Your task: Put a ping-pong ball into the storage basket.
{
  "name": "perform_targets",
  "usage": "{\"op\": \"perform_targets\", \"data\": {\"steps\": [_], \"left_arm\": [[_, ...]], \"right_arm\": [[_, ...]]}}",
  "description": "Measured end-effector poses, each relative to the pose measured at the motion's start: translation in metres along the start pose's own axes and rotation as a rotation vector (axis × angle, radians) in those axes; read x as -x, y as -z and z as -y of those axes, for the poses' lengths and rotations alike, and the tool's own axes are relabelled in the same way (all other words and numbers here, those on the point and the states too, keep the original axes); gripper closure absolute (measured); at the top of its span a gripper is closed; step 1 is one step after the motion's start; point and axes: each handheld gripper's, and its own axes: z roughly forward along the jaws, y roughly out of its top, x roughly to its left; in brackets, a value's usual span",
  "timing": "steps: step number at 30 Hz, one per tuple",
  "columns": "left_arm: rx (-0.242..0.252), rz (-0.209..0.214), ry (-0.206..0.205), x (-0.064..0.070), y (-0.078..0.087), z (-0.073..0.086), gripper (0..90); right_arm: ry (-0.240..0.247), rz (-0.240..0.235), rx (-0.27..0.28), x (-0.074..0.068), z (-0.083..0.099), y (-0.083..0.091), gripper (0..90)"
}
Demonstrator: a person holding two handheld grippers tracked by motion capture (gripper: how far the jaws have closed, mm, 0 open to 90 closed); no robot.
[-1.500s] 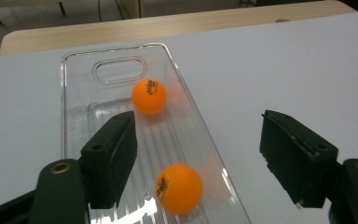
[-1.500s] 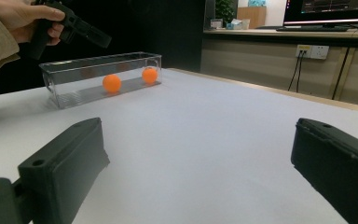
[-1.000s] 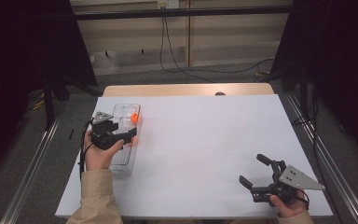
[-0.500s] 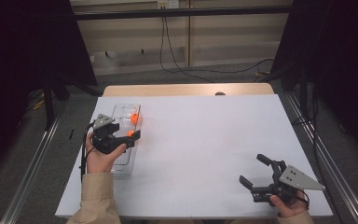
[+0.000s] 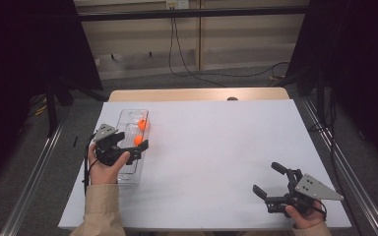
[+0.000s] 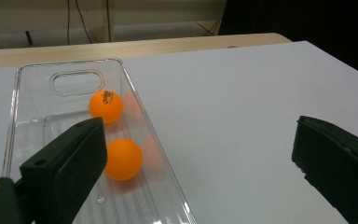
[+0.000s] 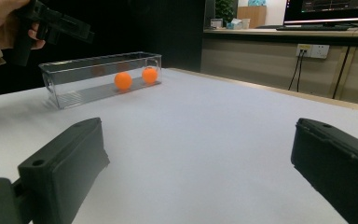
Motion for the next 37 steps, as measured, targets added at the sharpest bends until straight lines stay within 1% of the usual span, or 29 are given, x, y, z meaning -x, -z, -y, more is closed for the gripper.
{"op": "perform_targets", "data": {"steps": [1,5,7,11,12,14,16,19,24,28,32,35,37], "left_arm": [[0.007,0.003,0.007,0.001,0.000,0.001,3.0],[0.011,0.020,-0.005,0.003,0.003,0.006,3.0],[0.016,0.016,-0.005,0.003,0.003,0.007,2.9],[0.037,0.013,-0.011,0.006,0.006,0.015,3.0],[0.040,0.017,-0.016,0.006,0.008,0.016,3.0],[0.057,0.027,-0.014,0.006,0.010,0.018,2.9],[0.058,0.031,-0.027,0.007,0.013,0.020,2.9],[0.059,0.038,-0.033,0.009,0.015,0.025,2.9],[0.064,0.060,-0.055,0.012,0.018,0.032,2.9],[0.075,0.065,-0.057,0.013,0.020,0.036,3.0],[0.119,0.064,-0.067,0.014,0.026,0.041,3.0],[0.137,0.067,-0.064,0.013,0.029,0.044,2.9],[0.142,0.066,-0.071,0.013,0.030,0.045,2.9]], "right_arm": [[0.000,0.000,0.001,0.000,0.000,0.000,2.2],[0.000,0.000,0.001,0.000,0.000,0.000,2.1],[0.000,0.000,0.001,0.000,0.000,0.000,2.2],[0.000,0.001,0.000,0.000,0.000,0.000,2.2],[0.001,0.002,0.000,0.000,0.000,0.000,2.1],[0.001,0.002,0.000,0.000,0.000,0.000,2.2],[0.001,0.002,0.000,0.000,0.000,0.000,2.2],[0.001,0.003,0.001,0.000,0.000,0.000,2.1],[0.002,0.003,0.002,0.000,0.000,0.000,2.2],[0.003,0.002,0.003,0.000,0.000,0.000,2.1],[0.004,0.003,0.002,0.000,0.000,0.001,2.1],[0.004,0.004,0.000,0.000,0.000,0.000,2.1],[0.004,0.006,-0.001,0.001,0.000,0.000,2.1]]}}
